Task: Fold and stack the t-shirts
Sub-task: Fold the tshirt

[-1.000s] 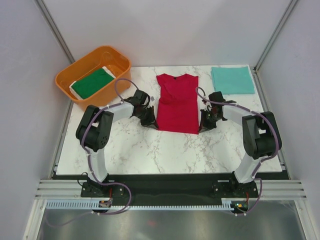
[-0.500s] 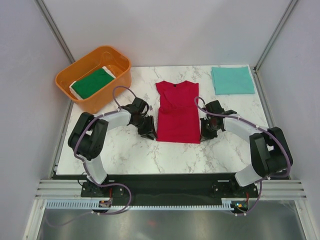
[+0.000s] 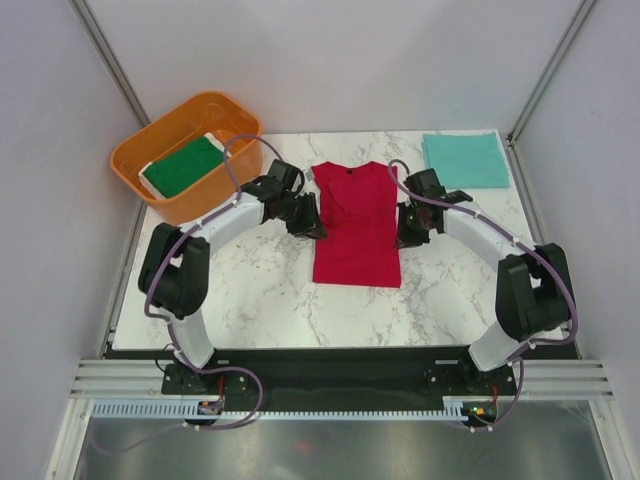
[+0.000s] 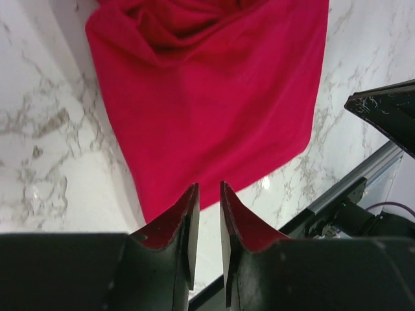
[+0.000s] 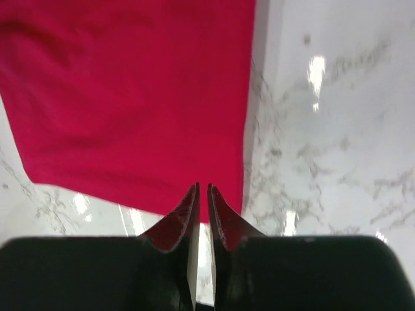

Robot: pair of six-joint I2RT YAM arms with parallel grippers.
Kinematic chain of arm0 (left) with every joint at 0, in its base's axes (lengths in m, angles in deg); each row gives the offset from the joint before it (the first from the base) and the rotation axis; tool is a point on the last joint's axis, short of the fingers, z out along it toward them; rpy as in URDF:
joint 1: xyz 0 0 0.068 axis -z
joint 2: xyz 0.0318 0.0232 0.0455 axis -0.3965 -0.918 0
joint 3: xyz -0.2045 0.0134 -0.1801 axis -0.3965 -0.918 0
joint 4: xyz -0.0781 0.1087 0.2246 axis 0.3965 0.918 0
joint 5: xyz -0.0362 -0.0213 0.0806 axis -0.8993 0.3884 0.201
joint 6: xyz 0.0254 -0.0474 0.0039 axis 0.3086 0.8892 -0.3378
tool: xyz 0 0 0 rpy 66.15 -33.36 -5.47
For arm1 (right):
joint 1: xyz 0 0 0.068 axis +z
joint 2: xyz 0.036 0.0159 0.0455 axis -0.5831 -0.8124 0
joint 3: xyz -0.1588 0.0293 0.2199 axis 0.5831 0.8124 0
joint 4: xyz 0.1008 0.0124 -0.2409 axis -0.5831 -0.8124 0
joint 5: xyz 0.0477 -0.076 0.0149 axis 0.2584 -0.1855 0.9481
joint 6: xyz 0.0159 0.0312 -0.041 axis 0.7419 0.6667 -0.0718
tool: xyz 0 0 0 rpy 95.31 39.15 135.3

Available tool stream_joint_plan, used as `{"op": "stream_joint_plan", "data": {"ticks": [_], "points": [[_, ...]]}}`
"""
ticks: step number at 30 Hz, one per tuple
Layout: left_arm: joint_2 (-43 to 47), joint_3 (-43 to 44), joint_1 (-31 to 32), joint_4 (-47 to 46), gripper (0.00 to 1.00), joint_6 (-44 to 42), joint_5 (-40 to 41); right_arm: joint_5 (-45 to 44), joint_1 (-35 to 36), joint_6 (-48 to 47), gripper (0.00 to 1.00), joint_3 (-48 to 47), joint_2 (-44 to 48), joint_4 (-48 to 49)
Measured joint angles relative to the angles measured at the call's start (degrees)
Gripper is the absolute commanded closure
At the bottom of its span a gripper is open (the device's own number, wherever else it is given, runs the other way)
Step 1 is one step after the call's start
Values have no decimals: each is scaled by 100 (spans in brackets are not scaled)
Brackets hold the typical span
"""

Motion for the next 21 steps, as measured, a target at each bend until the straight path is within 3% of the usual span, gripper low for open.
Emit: {"op": "stream_joint_plan", "data": {"ticks": [8, 21], "points": [[-1180, 1010, 9, -31, 75, 2, 13, -140, -11, -68, 86, -1235, -1320, 157], [-2011, 1840, -94, 9, 75, -2, 367, -455, -122, -260, 86, -1919, -2245, 258]]}}
